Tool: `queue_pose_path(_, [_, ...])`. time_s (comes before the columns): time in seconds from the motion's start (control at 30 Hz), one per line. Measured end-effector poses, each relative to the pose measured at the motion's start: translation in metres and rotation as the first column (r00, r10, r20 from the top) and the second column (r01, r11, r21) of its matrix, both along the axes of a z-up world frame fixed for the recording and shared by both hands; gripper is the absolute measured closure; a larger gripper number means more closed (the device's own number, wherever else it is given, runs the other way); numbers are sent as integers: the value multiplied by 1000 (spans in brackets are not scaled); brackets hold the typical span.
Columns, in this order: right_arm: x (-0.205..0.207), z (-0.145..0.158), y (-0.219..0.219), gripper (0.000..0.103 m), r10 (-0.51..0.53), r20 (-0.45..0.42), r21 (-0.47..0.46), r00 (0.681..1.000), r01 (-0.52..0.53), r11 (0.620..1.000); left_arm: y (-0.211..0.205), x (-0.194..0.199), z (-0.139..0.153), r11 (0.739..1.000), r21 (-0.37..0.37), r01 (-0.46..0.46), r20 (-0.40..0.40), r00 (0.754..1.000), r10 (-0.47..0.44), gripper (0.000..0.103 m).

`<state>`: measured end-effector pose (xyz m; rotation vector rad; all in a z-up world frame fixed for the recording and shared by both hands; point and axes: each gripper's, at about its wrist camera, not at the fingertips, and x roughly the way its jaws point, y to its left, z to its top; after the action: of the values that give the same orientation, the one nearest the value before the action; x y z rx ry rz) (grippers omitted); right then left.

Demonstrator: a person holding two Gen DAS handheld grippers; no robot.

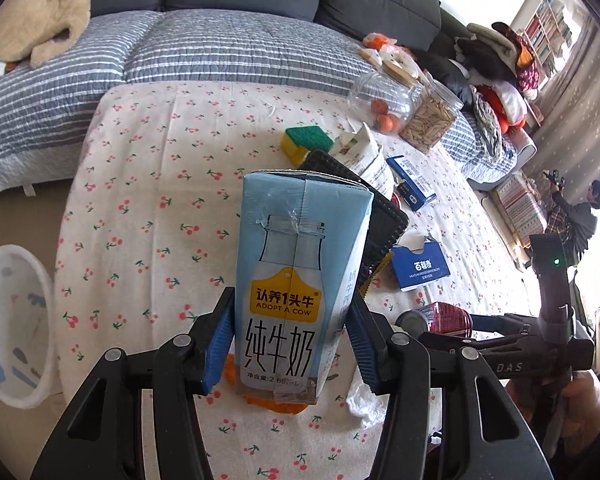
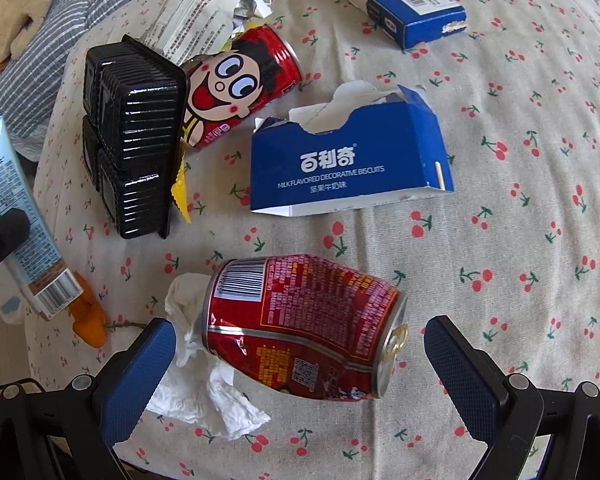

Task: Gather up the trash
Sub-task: 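Carry the milk carton to the white bin and open the left tool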

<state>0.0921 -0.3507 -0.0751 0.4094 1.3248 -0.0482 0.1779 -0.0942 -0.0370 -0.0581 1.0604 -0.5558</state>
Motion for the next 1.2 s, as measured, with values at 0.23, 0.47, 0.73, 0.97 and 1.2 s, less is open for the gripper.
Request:
queue_pose_path(0.23, [12, -10, 11, 11, 12, -23, -72, 1000, -14, 997, 26, -2, 6, 998, -33, -53, -2, 999, 53, 47])
queue_pose_path(0.47, [9, -5, 4, 15, -9, -2, -51, 1000, 9, 999, 42, -7, 10, 996, -45, -75, -3, 997, 75, 47])
queue_pose_path(0.73, [-2, 17, 6, 22, -8, 61, -37, 998, 11, 999, 67, -10, 12, 993, -45, -112, 4, 994, 113, 47])
queue_pose_path(0.97, [2, 29, 11, 22, -12, 102, -44, 995, 17, 999, 98, -10, 16, 985, -62, -158, 6, 987, 159, 47])
queue_pose_path(1.2, [4, 53, 18, 22, -20, 188, 1, 982, 20, 1000, 138, -9, 16, 972, -54, -228, 19, 973, 229, 47])
